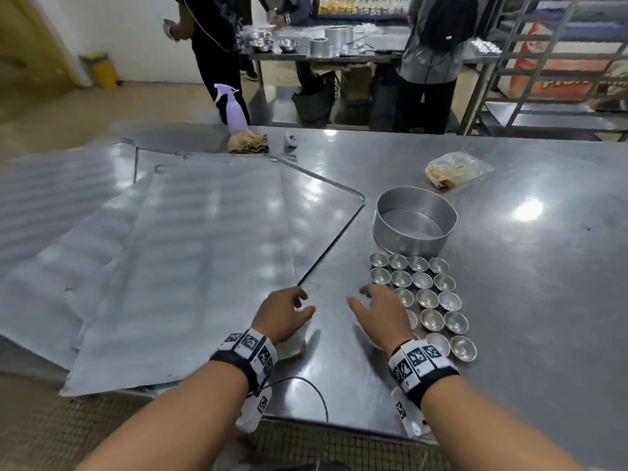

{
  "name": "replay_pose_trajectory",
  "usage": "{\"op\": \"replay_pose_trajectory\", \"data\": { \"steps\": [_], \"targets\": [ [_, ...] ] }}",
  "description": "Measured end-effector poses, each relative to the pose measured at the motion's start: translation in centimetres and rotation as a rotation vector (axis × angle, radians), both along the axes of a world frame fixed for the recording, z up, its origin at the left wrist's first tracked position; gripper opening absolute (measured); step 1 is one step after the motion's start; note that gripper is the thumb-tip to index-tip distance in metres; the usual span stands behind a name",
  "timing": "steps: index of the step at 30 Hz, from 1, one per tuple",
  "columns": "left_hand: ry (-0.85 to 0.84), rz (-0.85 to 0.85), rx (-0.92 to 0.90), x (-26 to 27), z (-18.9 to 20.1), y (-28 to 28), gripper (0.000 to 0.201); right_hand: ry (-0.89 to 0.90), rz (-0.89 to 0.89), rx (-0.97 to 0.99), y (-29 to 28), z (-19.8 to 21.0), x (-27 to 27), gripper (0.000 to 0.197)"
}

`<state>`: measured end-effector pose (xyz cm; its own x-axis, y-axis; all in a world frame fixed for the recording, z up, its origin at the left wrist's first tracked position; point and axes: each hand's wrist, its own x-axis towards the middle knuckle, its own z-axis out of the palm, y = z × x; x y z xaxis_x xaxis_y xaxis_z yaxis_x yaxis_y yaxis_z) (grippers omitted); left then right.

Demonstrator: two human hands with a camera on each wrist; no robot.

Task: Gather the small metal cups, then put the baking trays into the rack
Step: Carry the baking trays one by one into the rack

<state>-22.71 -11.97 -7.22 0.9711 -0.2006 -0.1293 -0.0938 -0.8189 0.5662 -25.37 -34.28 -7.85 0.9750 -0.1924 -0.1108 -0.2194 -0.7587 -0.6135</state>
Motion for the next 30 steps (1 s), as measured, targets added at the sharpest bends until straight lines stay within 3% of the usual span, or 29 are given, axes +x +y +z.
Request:
{"op": "replay_pose_trajectory", "data": {
  "steps": [9, 14, 20, 26, 30],
  "targets": [
    [0.064, 0.421, -0.051, 3.5, 1.1, 20.4, 0.054, 0.124, 0.054, 0.125, 11.7, -0.9, 5.9, 0.055],
    [0.087, 0.607, 0.062, 4.8, -0.3, 29.6, 0.061, 0.167, -0.033, 0.116, 15.5, -2.6, 8.2, 0.065],
    [0.069, 0.683, 0.063, 6.3, -2.3, 34.2, 0.068, 0.175, -0.212, 0.079, 17.4, -4.6, 8.8, 0.074],
    [0.095, 0.694, -0.12, 7.2, -3.2, 37.0, 0.052, 0.189, -0.188, 0.023, 17.3, -5.7, 8.3, 0.08],
    [0.159, 0.625, -0.123, 7.3, -3.1, 38.0, 0.058, 0.186, -0.194, 0.042, 17.0, -5.3, 7.9, 0.082]
  ]
}}
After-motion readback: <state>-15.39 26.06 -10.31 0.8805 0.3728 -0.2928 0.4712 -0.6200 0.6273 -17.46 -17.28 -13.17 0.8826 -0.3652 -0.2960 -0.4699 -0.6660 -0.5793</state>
